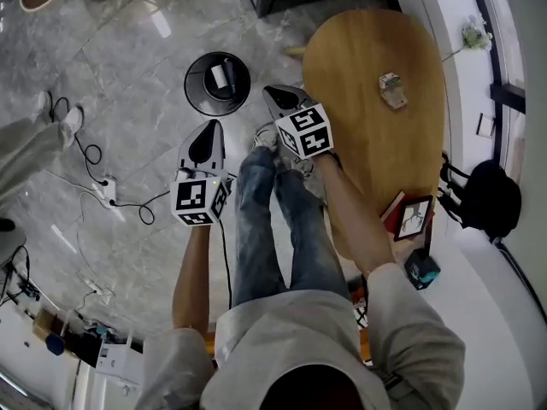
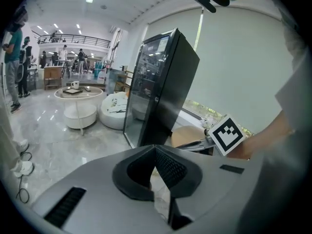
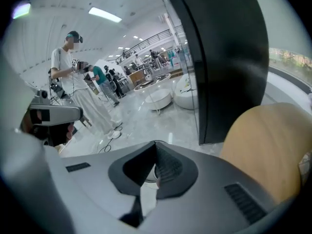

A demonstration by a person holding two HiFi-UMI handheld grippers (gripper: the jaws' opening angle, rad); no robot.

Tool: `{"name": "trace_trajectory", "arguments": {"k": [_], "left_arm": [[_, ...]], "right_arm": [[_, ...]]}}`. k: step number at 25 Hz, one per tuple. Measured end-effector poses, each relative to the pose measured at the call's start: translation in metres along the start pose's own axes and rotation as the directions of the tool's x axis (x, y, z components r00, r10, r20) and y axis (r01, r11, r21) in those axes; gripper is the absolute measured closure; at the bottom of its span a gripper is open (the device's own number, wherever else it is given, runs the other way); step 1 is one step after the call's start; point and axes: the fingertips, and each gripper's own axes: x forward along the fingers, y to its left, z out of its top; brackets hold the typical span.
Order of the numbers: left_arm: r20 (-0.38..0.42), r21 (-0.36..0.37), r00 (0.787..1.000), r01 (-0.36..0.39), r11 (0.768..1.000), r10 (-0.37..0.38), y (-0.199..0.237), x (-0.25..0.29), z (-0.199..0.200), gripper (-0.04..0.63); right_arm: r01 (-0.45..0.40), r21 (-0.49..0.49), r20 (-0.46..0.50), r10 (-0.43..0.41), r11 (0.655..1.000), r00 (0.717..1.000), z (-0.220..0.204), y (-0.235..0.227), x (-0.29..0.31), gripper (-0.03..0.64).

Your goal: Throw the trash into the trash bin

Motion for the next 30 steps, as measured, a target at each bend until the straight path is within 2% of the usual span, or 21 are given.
{"name": "trace_trajectory", "arguments": {"k": [5, 11, 17, 23, 27, 30], "left_arm": [[-0.034, 0.081, 0.992, 0.124, 0.989, -0.121, -0.053, 0.034, 0.013, 0.577], [-0.080, 0.164, 0.967, 0.251, 0.954, -0.241, -0.129, 0.068, 0.019, 0.577], [-0.154, 0.237, 0.923, 0.381, 0.894, -0.352, -0.203, 0.093, 0.013, 0.577], [-0.214, 0.273, 0.878, 0.474, 0.837, -0.428, -0.270, 0.113, -0.002, 0.577], [-0.244, 0.294, 0.851, 0.522, 0.801, -0.465, -0.307, 0.122, -0.010, 0.577], [-0.261, 0.300, 0.838, 0.542, 0.785, -0.479, -0.326, 0.126, -0.015, 0.577]], "right_arm": [[0.122, 0.104, 0.055, -0.128, 0.987, 0.990, -0.009, -0.060, -0.053, 0.588], [0.250, 0.225, 0.086, -0.275, 0.942, 0.958, -0.044, -0.133, -0.128, 0.588], [0.358, 0.354, 0.092, -0.413, 0.864, 0.906, -0.090, -0.184, -0.199, 0.588], [0.411, 0.427, 0.085, -0.489, 0.805, 0.868, -0.130, -0.213, -0.250, 0.588], [0.436, 0.441, 0.068, -0.514, 0.784, 0.855, -0.156, -0.224, -0.271, 0.588], [0.471, 0.388, 0.043, -0.526, 0.792, 0.850, -0.170, -0.229, -0.280, 0.588]]}}
